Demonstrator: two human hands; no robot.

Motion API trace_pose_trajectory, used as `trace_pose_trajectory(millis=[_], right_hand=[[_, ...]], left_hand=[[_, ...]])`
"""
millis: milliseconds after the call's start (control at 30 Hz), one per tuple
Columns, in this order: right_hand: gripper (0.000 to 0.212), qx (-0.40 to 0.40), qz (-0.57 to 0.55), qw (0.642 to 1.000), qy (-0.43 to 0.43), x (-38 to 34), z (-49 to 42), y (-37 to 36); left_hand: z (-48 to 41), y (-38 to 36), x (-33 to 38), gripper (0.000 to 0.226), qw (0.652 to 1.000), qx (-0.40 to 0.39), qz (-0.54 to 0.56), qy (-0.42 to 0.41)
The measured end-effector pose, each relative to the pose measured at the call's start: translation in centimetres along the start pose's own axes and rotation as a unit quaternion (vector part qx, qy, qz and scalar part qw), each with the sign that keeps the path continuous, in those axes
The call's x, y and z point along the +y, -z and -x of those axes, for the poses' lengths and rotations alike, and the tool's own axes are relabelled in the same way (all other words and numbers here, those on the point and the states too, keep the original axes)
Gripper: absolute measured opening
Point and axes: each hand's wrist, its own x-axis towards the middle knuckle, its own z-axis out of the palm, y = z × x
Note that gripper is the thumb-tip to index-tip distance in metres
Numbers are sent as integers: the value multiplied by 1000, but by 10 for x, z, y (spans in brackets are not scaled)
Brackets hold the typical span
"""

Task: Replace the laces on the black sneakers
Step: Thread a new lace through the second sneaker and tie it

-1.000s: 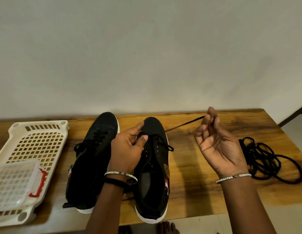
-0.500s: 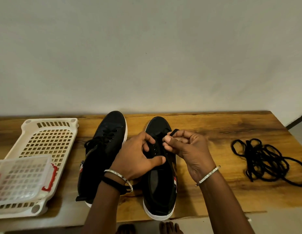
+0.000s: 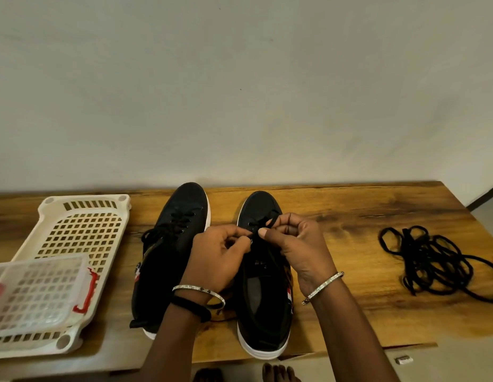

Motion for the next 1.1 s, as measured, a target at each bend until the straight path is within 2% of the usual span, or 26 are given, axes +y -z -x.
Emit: trace_pose_trajectory(millis=[267,600,667,733,800,900,1100], right_hand=[[12,46,38,998,21,9,2,-11],[15,48,103,991,68,17,1,-17],[16,40,104,991,68,18,0,-14],[17,25,95,993,62,18,-1,-11],[18,8,77,996,48,17,-2,-7],[19,-20,21,999,16,12,-3,-3],[25,-77,-60,995,-26,5,-6,-4]], left_hand=[[3,0,-5,24,999,17,26,23],[4,-2,-8,23,997,21,57,55],[3,-2,-8,19,993,12,97,66],[1,-2,-7,26,986,2,149,77],[-2,-4,-10,25,991,2,120,57],[-4,-6,-11,8,999,11,44,11],[-9,-8,-9,13,999,26,-14,-16]])
